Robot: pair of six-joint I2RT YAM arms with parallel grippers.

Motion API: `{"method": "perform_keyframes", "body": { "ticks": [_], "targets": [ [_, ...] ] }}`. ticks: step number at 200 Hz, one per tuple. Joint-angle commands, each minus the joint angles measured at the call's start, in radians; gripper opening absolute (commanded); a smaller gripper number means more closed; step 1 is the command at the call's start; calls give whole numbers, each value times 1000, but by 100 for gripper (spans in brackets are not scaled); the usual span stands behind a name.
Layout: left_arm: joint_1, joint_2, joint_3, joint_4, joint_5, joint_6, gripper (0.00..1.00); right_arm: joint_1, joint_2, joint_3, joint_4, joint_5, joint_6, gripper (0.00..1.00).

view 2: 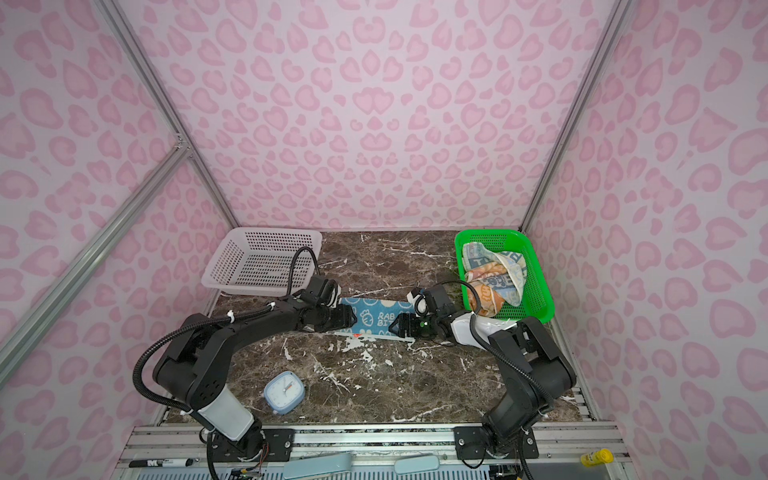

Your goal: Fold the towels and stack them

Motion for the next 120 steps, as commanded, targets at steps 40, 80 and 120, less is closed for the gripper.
{"method": "perform_keyframes", "body": {
  "ticks": [40,80,120],
  "targets": [
    [8,15,156,-191,-160,63,98,-35,-33,102,-218,79,-74,98],
    [18,119,218,-222,-39,78,98,-70,7,104,-205,76,-79,98],
    [0,177,233,-229,4,93,97,-81,34,86,-188,61,-83,98]
  ]
}}
